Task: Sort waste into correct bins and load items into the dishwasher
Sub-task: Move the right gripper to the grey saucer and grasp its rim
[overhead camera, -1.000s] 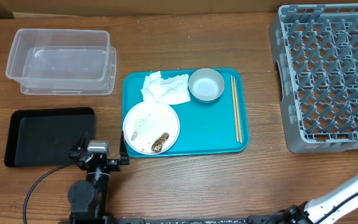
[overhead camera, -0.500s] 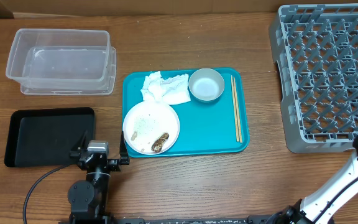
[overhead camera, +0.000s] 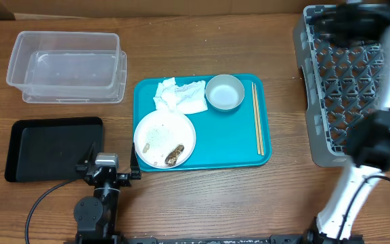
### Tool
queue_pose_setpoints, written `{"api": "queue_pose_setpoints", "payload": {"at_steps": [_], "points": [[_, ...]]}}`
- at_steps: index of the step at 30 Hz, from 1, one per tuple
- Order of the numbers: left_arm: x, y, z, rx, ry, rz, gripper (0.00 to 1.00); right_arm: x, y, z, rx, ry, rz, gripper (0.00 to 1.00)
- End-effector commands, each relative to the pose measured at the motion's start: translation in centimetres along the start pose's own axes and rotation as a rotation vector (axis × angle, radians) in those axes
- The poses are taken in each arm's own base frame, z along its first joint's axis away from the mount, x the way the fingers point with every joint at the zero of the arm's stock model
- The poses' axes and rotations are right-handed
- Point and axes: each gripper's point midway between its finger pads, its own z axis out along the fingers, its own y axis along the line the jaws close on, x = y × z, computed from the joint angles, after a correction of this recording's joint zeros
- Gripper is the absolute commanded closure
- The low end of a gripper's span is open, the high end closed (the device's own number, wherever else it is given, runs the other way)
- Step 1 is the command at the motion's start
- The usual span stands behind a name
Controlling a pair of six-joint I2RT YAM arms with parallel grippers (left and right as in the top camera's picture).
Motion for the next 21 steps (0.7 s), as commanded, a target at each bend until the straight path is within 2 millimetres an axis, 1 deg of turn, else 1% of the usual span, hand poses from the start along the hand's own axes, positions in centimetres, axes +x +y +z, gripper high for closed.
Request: {"api": "queue_pose_setpoints", "payload": {"at_steps": [1, 3, 7, 10, 14, 15, 19, 21], "points": [[0.0, 0.1, 0.0, -0.005, -0.004, 0.009, 0.00, 2.7, 1.6, 2.8, 0.328, 0.000, -0.141, 0.60], [0.0, 0.1, 0.0, -0.005, -0.004, 0.009, 0.00, 4.2, 2.7, 5.1, 0.450, 0.000, -0.186, 0.60], [0.0, 0.1, 0.0, -0.005, -0.004, 0.008, 0.00, 6.9, 4.7, 8.4, 0.693, -0.078, -0.263, 0.59], [0.0, 0.1, 0.0, -0.005, -0.004, 0.009, 0.00, 8.7, 5.5, 10.6, 0.772, -0.103, -0.295, 0.59], [0.0, 0.1, 0.0, -0.005, -0.004, 0.008, 0.00, 11.9, 4.9, 14.5, 0.799, -0.036, -0.332, 0.59], [0.0, 0.1, 0.0, -0.005, -0.004, 0.008, 0.00, 13.3, 4.4, 16.0, 0.799, 0.017, -0.358, 0.59], [0.0, 0.1, 0.0, -0.005, -0.004, 0.008, 0.00, 16.4, 3.1, 18.1, 0.814, 0.109, -0.377, 0.63], [0.0, 0.1, 0.0, -0.005, -0.004, 0.008, 0.00, 17.5, 2.7, 18.5, 0.826, 0.140, -0.387, 0.63]]}}
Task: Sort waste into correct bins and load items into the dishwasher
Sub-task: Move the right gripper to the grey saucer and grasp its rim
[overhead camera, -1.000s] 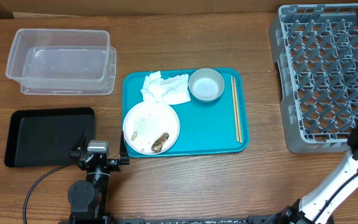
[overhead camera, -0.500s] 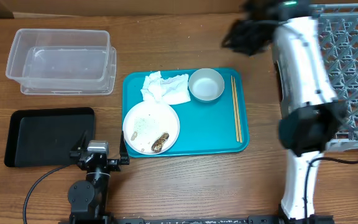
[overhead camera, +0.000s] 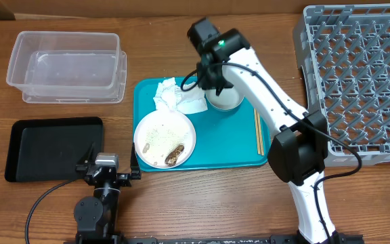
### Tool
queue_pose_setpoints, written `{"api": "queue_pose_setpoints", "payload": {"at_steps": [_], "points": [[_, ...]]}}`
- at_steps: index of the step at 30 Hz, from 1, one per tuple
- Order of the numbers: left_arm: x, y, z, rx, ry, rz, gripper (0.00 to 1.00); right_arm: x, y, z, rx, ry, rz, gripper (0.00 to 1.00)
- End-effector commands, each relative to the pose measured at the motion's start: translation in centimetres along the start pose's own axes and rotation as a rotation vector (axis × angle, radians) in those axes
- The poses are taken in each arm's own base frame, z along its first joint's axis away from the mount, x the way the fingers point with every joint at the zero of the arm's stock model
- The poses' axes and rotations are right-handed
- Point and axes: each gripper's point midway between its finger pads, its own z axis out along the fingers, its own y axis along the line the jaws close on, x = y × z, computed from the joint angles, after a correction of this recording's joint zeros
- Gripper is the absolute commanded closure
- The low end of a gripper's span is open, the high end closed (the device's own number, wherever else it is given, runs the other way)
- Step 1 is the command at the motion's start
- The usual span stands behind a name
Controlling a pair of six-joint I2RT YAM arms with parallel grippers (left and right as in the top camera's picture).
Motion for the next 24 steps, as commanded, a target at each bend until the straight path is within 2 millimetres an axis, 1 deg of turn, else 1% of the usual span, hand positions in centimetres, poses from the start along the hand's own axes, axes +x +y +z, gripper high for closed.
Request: {"api": "queue_pose_setpoints", "payload": {"at_steps": [1, 4, 6, 9, 11, 13, 15, 16, 17, 19, 21, 23, 24], "points": [[0.0, 0.1, 0.0, -0.005, -0.004, 0.009, 0.00, 2.1, 0.4, 1.9, 0.045, 0.049, -0.027, 0.63], [0.0, 0.1, 0.0, -0.005, -0.004, 0.008, 0.00, 3.4, 0.8, 3.3, 0.051, 0.075, -0.052, 0.63], [0.0, 0.1, 0.0, -0.005, -0.004, 0.009, 0.00, 4.5, 1.2, 4.8, 0.036, 0.101, -0.091, 0.63], [0.0, 0.1, 0.0, -0.005, -0.004, 0.008, 0.00, 5.7, 0.7, 6.4, 0.054, 0.128, -0.097, 0.63], [0.0, 0.1, 0.0, -0.005, -0.004, 0.009, 0.00, 6.1, 0.5, 6.7, 0.060, 0.138, -0.098, 0.63], [0.0, 0.1, 0.0, -0.005, -0.004, 0.008, 0.00, 6.1, 0.5, 6.7, 0.060, 0.138, -0.097, 0.65], [0.0, 0.1, 0.0, -0.005, -0.004, 0.008, 0.00, 5.9, 0.4, 6.7, 0.065, 0.131, -0.096, 0.79], [0.0, 0.1, 0.0, -0.005, -0.004, 0.008, 0.00, 5.8, 0.4, 6.6, 0.065, 0.129, -0.097, 0.84], [0.0, 0.1, 0.0, -0.005, -0.004, 0.009, 0.00, 5.8, 0.4, 6.5, 0.066, 0.129, -0.097, 0.87], [0.0, 0.1, 0.0, -0.005, -0.004, 0.008, 0.00, 5.4, 0.3, 5.8, 0.073, 0.123, -0.097, 0.96], [0.0, 0.1, 0.0, -0.005, -0.004, 0.008, 0.00, 4.8, 0.1, 4.7, 0.088, 0.107, -0.097, 0.96], [0.0, 0.1, 0.0, -0.005, -0.004, 0.008, 0.00, 3.5, -0.5, 2.6, 0.113, 0.072, -0.092, 0.96], [0.0, 0.1, 0.0, -0.005, -0.004, 0.008, 0.00, 2.6, -0.9, 1.3, 0.127, 0.047, -0.087, 0.96]]}}
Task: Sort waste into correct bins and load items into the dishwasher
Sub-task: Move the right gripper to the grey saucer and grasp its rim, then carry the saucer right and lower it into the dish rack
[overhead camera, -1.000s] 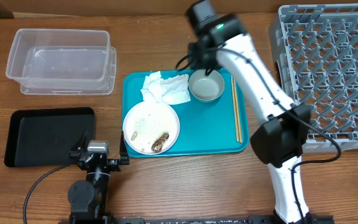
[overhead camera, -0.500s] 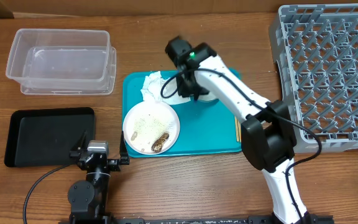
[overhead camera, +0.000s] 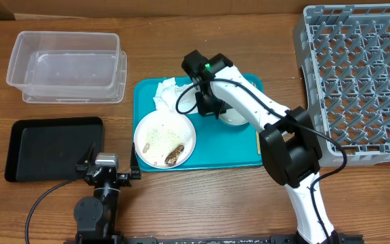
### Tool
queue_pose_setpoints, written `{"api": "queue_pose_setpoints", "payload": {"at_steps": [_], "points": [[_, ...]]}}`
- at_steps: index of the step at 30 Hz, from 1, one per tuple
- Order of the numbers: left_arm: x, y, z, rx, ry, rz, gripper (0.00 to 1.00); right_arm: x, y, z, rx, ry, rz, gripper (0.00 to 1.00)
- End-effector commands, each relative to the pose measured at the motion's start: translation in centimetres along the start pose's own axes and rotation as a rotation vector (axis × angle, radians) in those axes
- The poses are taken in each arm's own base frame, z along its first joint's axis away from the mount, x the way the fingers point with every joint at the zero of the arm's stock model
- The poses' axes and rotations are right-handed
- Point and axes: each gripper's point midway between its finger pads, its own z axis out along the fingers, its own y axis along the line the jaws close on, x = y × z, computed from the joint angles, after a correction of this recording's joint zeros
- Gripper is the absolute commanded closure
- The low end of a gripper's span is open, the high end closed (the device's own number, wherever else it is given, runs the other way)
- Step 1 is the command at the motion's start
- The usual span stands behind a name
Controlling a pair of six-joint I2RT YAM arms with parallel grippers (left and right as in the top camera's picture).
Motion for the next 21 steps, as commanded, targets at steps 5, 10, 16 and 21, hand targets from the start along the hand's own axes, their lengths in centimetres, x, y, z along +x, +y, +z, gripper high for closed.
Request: {"api": "queue_pose_setpoints", "payload": {"at_steps": [5, 10, 16, 21], "points": [[0.0, 0.1, 0.0, -0.005, -0.004, 0.008, 0.00, -7.4, -8.7, -13.2, 0.136, -0.342, 0.173, 0.96], [0.0, 0.1, 0.0, -0.005, -0.004, 0.008, 0.00, -10.0, -23.5, -20.4, 0.193, -0.543, 0.503, 0.96], [0.0, 0.1, 0.0, -0.005, -0.004, 0.008, 0.00, -7.9, -36.7, -17.8, -0.027, -0.471, 0.802, 0.96], [0.0, 0.1, 0.0, -0.005, -0.004, 0.009, 0.00, -4.8, -43.3, -14.0, -0.378, -0.386, 0.959, 0.96]]}}
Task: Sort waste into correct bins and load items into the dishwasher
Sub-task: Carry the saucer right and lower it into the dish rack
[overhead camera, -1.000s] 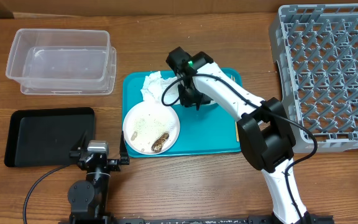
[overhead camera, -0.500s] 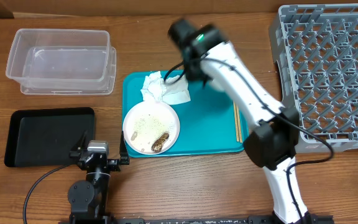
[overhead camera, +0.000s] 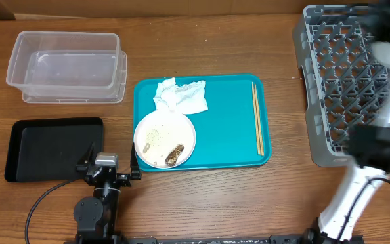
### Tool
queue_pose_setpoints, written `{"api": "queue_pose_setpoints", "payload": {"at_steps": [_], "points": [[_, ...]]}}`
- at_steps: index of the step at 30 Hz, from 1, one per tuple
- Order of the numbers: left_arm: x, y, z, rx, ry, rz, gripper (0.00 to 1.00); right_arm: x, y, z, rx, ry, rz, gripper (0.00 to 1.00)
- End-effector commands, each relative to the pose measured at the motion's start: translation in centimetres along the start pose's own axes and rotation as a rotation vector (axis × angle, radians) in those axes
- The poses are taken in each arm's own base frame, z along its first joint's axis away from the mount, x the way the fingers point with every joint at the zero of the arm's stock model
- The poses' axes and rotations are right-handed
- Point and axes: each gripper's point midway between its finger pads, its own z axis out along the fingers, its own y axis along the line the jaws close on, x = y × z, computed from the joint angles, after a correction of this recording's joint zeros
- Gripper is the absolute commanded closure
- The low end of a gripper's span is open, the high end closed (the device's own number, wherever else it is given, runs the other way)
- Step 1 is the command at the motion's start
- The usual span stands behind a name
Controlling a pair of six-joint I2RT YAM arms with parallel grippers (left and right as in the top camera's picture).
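The teal tray holds a crumpled white napkin, a white plate with food scraps, and a pair of chopsticks. No bowl shows on the tray. My right arm is a white blur reaching over the grey dish rack at the far right. Its gripper is lost in the blur, so what it holds cannot be made out. My left gripper rests low near the front edge, beside the black bin; its jaws are not readable from above.
A clear plastic tub stands at the back left. A flat black bin lies in front of it. The left arm's cable trails along the front edge.
The right arm was over the tray with its gripper at the white bowl; it is now over the dish rack. The bowl is gone from the tray. The left arm has not moved.
The right arm was first a blur over the rack, with the bowl on the tray. Then it reached to the bowl's left rim, and then was lower at the bowl, which sat slightly nearer. Now the arm is back over the rack and the bowl's spot is bare.
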Motion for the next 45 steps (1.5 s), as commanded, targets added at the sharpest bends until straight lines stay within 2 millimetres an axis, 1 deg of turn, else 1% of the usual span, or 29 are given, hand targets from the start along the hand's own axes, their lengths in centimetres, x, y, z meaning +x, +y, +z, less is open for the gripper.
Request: {"api": "queue_pose_setpoints", "payload": {"at_steps": [1, 2, 4, 6, 10, 13, 18, 24, 26, 29, 31, 34, 38, 42, 44, 45], "points": [[0.0, 0.1, 0.0, -0.005, -0.004, 0.009, 0.00, 0.0, -1.5, 0.8, -0.333, 0.184, 0.113, 0.96], [0.0, 0.1, 0.0, -0.005, -0.004, 0.008, 0.00, -0.3, -2.5, 1.1, -0.408, 0.210, 0.124, 0.96], [0.0, 0.1, 0.0, -0.005, -0.004, 0.008, 0.00, -0.8, -3.8, 1.3, -0.543, 0.234, 0.132, 0.96], [0.0, 0.1, 0.0, -0.005, -0.004, 0.008, 0.00, -1.1, -4.8, 1.2, -0.673, 0.243, 0.135, 0.96], [0.0, 0.1, 0.0, -0.005, -0.004, 0.008, 0.00, -1.6, -5.9, 0.5, -0.892, 0.232, 0.139, 0.96], [0.0, 0.1, 0.0, -0.005, -0.004, 0.009, 0.00, -1.4, -5.9, 0.4, -0.996, 0.228, 0.138, 0.96], [0.0, 0.1, 0.0, -0.005, -0.004, 0.009, 0.00, 0.0, -6.3, 3.0, -0.996, 0.274, 0.174, 0.96], [0.0, 0.1, 0.0, -0.005, -0.004, 0.008, 0.00, 1.5, -6.9, 5.5, -0.986, 0.310, 0.204, 0.96], [0.0, 0.1, 0.0, -0.005, -0.004, 0.009, 0.00, 2.1, -7.5, 6.4, -0.953, 0.324, 0.217, 0.96], [0.0, 0.1, 0.0, -0.005, -0.004, 0.008, 0.00, 2.8, -9.1, 7.8, -0.841, 0.337, 0.218, 0.96], [0.0, 0.1, 0.0, -0.005, -0.004, 0.008, 0.00, 3.1, -10.0, 8.3, -0.789, 0.346, 0.228, 0.96], [0.0, 0.1, 0.0, -0.005, -0.004, 0.008, 0.00, 3.1, -11.0, 8.3, -0.775, 0.351, 0.251, 0.96], [0.0, 0.1, 0.0, -0.005, -0.004, 0.008, 0.00, 2.8, -12.4, 7.7, -0.763, 0.349, 0.293, 0.96], [0.0, 0.1, 0.0, -0.005, -0.004, 0.009, 0.00, 2.1, -14.1, 5.9, -0.748, 0.317, 0.327, 0.96], [0.0, 0.1, 0.0, -0.005, -0.004, 0.008, 0.00, 1.7, -15.2, 4.8, -0.707, 0.298, 0.362, 0.96], [0.0, 0.1, 0.0, -0.005, -0.004, 0.009, 0.00, 1.4, -15.8, 4.1, -0.682, 0.278, 0.365, 0.94]]}}
